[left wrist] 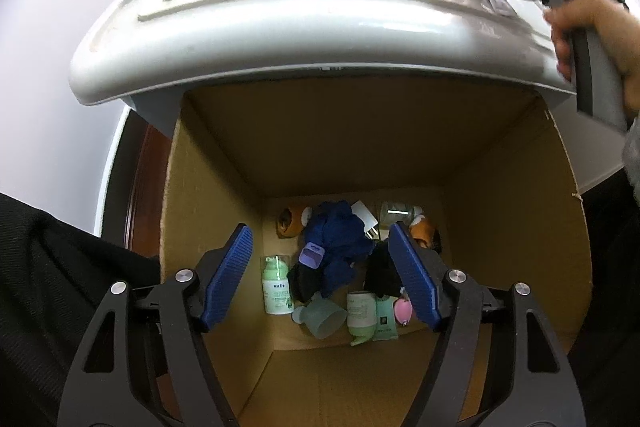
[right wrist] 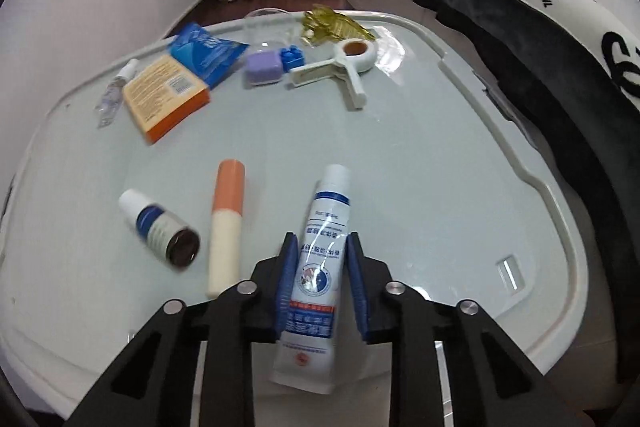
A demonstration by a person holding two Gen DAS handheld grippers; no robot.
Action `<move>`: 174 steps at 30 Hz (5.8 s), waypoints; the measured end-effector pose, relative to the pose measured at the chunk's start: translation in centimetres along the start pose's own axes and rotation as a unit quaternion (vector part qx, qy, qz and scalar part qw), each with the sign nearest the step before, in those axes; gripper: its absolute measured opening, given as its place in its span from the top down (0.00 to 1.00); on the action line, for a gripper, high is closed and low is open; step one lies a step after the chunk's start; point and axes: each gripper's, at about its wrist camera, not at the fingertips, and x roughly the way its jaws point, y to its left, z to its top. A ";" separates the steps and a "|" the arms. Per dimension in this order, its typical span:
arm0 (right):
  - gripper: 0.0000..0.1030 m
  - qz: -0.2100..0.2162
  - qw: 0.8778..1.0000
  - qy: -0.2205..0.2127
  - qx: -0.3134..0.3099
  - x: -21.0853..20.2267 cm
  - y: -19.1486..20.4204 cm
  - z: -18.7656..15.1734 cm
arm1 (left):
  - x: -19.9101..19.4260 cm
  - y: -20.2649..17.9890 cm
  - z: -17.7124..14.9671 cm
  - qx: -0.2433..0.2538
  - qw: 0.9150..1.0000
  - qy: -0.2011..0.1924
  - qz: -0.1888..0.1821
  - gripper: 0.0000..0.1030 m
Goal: Collect trash
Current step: 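Grasp the white toothpaste tube with the right tool while the left tool grasps the dark bottle, then carry the toothpaste tube and dark bottle over the box and release both, then grasp the orange-capped stick with the right tool while the left tool reaches for the clear spray bottle, then carry the orange-capped stick and clear spray bottle over the box and open both tools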
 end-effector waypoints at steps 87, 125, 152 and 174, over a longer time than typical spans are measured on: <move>0.41 0.165 0.985 0.009 -0.057 -2.0 1.1 0.7 | -1.3 0.2 0.4 0.034 0.999 -0.011 -0.013 0.11; 0.82 0.155 0.972 0.045 -0.169 1.8 2.2 3.2 | 12.1 1.2 36.4 0.065 0.991 -0.118 -0.006 0.71; 0.83 0.223 0.973 -0.026 -0.047 -7.8 -2.3 -5.7 | -4.4 1.4 11.0 -0.024 0.990 -0.133 -0.044 0.77; 0.44 0.186 0.973 0.124 -0.051 -7.8 -1.5 -19.3 | 0.5 -1.3 -0.4 0.032 0.998 0.050 -0.022 0.33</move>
